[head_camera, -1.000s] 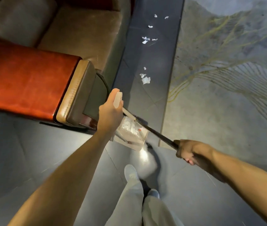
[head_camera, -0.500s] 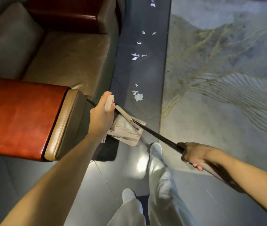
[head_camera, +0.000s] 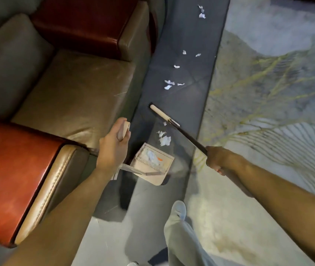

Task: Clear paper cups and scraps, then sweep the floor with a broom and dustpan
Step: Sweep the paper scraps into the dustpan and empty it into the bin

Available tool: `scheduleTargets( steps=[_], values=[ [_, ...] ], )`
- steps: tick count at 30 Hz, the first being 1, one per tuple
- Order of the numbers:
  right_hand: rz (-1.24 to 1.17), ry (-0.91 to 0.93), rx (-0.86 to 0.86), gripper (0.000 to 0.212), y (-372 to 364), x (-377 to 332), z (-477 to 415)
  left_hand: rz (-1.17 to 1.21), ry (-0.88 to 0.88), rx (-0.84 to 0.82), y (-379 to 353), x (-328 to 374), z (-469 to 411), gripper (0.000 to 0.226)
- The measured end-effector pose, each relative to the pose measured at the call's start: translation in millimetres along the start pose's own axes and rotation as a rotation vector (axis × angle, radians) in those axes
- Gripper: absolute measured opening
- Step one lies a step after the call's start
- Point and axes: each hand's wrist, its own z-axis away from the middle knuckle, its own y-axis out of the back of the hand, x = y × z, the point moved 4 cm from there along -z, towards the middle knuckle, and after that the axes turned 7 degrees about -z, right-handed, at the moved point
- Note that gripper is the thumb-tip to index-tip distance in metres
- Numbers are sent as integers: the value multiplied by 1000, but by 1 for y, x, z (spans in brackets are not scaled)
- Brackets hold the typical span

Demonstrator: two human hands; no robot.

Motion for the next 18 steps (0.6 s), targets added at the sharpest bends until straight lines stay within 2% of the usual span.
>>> scheduleTargets(
  steps=[5,7,10,13,18],
  values=[
    [70,31,-66,35,20,-21,-30,-5,26,15,-14,16,-36,25],
    [-43,38,-163,33,12,-17,-33,0,30,12,-18,25,-50,27],
    [-311,-86,-300,24,8,-1,-25,8,30,17,-25,39,-72,32],
    [-474,-136,-410,21,29,7,-16,12,21,-14,-29,43,-91,32],
    [-538,-124,-338,34,68,-5,-16,-30,-75,-46,-24,43,-131,32]
  ],
)
